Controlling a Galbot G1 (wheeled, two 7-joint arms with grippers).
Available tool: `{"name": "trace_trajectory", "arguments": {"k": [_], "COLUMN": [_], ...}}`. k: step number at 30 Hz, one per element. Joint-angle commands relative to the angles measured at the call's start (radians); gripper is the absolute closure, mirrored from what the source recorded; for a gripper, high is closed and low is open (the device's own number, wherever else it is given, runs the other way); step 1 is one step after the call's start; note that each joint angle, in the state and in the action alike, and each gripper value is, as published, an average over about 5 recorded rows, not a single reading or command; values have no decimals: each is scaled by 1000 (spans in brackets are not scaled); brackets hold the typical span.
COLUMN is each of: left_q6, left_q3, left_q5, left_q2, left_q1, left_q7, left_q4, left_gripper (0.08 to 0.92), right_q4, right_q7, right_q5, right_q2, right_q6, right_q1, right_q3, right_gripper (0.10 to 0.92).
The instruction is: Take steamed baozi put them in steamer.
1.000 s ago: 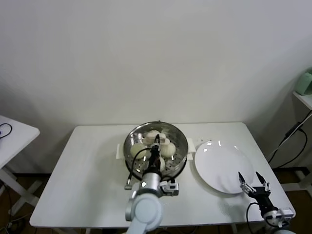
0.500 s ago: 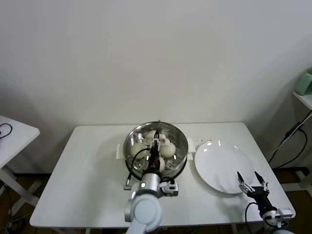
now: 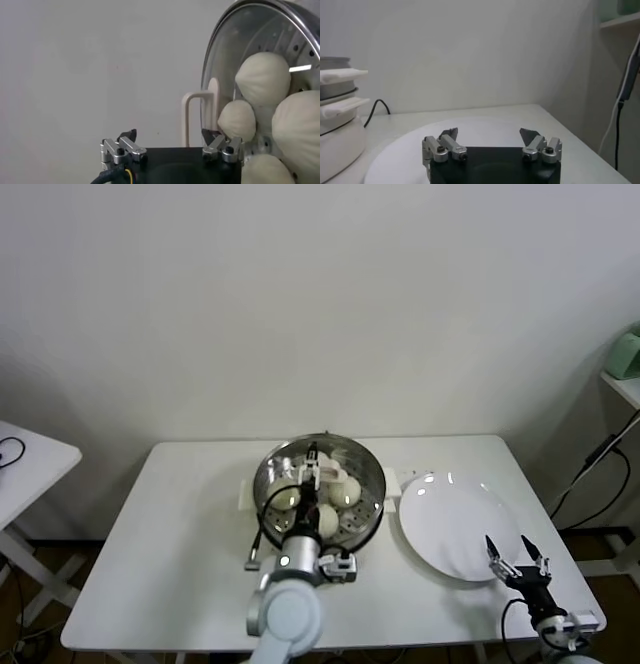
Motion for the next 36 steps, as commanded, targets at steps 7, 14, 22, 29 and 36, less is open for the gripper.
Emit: {"name": "trace_trajectory", "arguments": {"k": [7, 14, 22, 29, 36], "left_q6": [9, 20, 3, -85, -286], "left_q3": [15, 7, -140, -409, -684], "left_q5": [-77, -208, -598, -1397, -1799], "left_q2": [26, 84, 154, 204, 171], "left_q1": [23, 72, 126, 165, 281], "left_q7": [0, -21, -125, -252, -172], "left_q4": [-77, -198, -302, -303, -174], "left_gripper": [177, 177, 177, 177, 177], "right_q4": [7, 2, 13, 52, 73], "right_q7": [-5, -8, 1, 32, 34], "right_q5": [-1, -1, -12, -58, -100], "right_q2": [1, 0, 2, 5, 14], "right_q6": [-3, -3, -7, 12, 25], "right_q1": [-2, -7, -6, -16, -15], "right_q3": [-1, -1, -1, 7, 7], "right_gripper": [203, 203, 203, 203, 203]}}
